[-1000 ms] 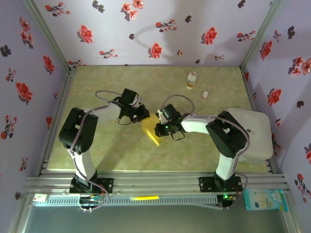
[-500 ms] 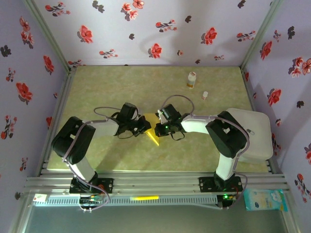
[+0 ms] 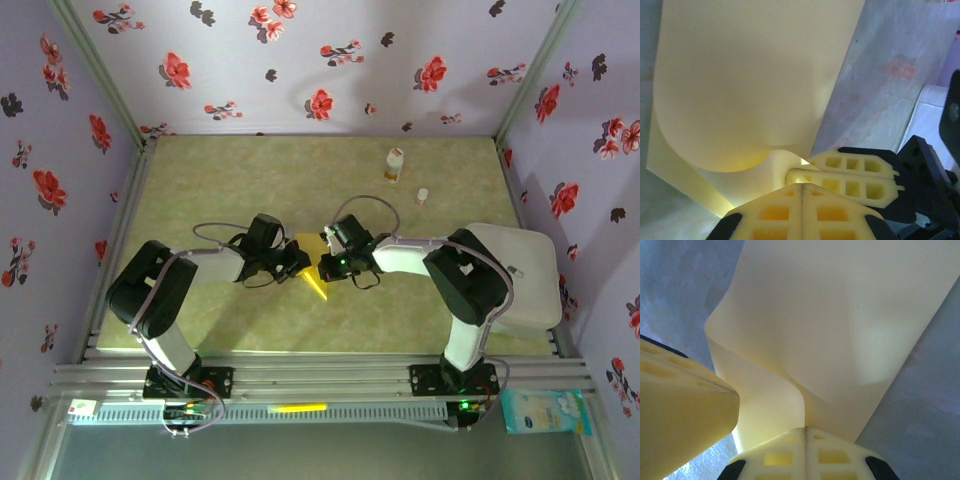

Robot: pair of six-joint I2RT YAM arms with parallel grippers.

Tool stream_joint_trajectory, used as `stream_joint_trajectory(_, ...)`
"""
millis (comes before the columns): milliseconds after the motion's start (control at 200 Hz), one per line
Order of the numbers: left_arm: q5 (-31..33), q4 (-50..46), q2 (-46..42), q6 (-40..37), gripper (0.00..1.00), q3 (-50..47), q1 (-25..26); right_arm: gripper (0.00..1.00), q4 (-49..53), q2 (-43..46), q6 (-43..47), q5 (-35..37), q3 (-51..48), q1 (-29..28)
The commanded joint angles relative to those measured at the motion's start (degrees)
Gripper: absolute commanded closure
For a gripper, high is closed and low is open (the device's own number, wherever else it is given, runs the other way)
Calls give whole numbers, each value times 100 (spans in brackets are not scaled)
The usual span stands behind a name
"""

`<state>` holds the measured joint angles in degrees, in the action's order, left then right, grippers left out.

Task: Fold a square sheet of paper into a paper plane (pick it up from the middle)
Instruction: Third fold the triangle at the center of the table.

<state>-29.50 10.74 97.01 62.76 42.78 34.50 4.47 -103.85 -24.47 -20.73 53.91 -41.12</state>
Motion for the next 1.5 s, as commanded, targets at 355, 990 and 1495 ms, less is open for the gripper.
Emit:
stream_joint_trajectory(355,235,-252,247,-346,100,-14,40,100,63,-145,-14,193,-157,10)
stream_joint_trajectory(990,404,-614,537,-681,100,-33,39,86,182,235,-193,273,37,8)
stream_joint_trajectory(1495,409,-651,586,-757,100,-25,39,97,-318,832,-1318,-895,-232,-151)
